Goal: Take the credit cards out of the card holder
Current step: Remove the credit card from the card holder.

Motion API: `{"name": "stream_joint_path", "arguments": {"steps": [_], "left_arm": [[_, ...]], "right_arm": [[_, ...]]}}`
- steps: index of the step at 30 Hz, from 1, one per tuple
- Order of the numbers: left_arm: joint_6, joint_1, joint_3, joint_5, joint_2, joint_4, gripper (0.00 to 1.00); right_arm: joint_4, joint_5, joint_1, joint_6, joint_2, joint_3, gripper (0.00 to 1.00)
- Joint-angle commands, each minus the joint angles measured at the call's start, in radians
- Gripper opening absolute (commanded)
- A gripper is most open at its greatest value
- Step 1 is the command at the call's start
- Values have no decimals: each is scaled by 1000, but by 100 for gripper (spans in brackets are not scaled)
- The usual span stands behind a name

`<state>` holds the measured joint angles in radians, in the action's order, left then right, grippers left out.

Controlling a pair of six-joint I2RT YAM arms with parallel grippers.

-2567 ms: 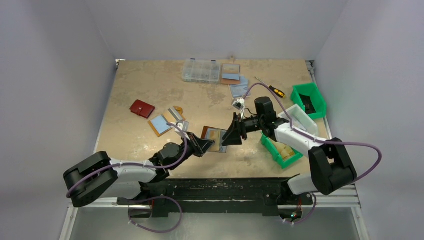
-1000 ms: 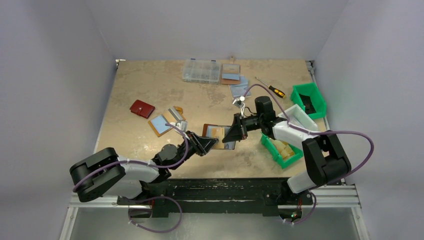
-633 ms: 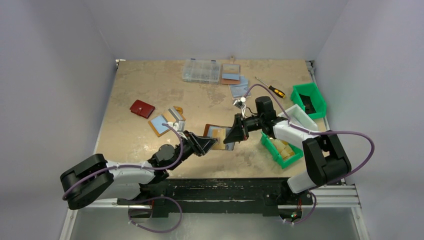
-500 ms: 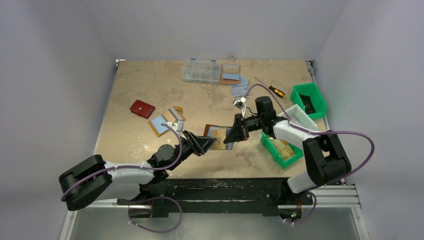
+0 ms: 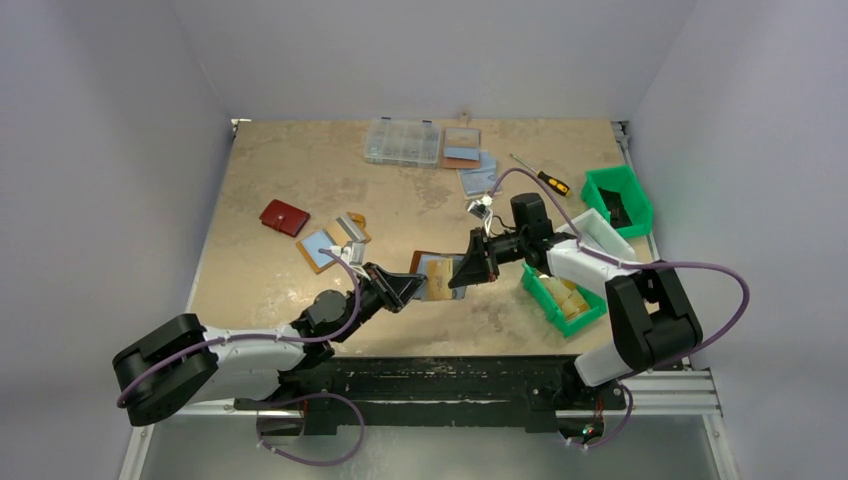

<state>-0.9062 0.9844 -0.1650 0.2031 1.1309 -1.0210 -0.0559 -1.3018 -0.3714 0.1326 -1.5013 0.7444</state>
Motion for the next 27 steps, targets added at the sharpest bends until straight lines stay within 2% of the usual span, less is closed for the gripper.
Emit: {"name": "stream_joint_path", "arguments": {"steps": [1, 16, 27], "left_arm": [[-1, 4, 7, 1, -28, -51, 0], [-20, -11, 64, 25, -91, -57, 0], [-46, -35, 140, 70, -190, 45, 0]], "right_arm": [[13, -13, 8, -32, -11, 47, 0], [130, 26, 12, -127, -37, 81, 0], [468, 144, 12, -485, -29, 190, 0]]}}
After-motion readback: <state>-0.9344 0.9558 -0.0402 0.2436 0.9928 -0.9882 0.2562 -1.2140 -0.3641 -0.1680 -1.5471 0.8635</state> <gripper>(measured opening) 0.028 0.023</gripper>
